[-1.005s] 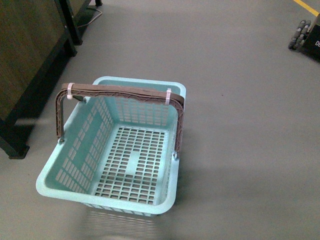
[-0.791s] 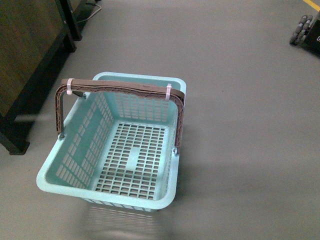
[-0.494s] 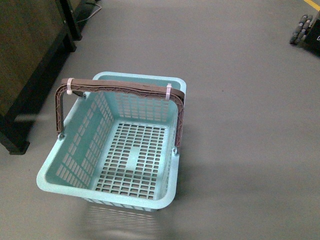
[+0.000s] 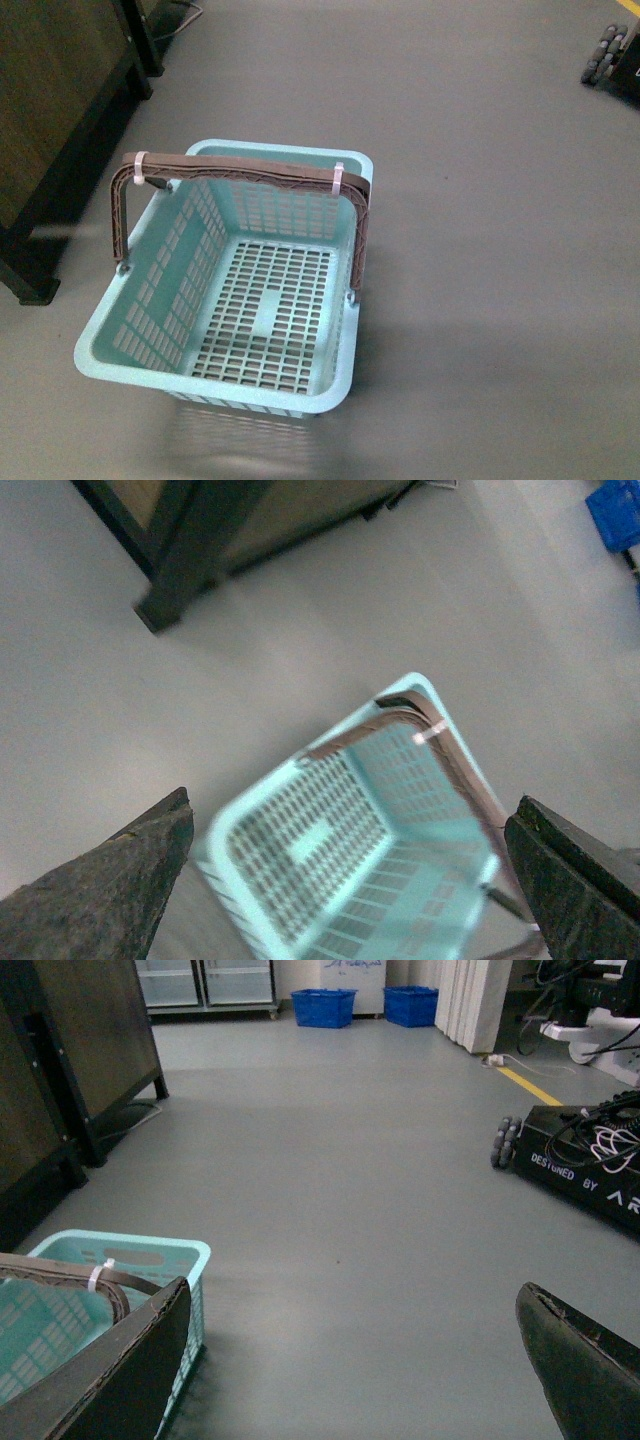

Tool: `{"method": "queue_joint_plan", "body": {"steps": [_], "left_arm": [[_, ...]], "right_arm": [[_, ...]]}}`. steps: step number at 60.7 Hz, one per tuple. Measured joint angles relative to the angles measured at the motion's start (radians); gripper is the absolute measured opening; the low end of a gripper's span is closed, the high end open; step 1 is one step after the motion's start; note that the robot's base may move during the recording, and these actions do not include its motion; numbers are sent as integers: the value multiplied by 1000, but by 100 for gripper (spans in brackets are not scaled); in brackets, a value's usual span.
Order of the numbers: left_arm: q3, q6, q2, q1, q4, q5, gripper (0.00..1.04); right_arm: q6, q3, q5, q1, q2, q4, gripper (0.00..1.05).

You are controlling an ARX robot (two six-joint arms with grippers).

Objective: Pick mango and avocado into basket

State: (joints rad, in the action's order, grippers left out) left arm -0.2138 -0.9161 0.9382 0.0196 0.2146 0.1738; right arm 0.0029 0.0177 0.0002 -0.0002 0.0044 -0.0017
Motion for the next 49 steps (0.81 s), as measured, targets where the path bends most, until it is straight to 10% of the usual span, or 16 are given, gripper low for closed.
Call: {"method": "queue_joint_plan", "body": {"steps": [22, 49], "left_arm": [[-315, -573, 1009, 127, 768, -191, 96], [-772, -702, 1416, 259, 816, -221, 96]], "right_arm": [[0, 0, 0, 0, 0, 0, 96], [0, 0, 0, 0, 0, 0, 96]]}}
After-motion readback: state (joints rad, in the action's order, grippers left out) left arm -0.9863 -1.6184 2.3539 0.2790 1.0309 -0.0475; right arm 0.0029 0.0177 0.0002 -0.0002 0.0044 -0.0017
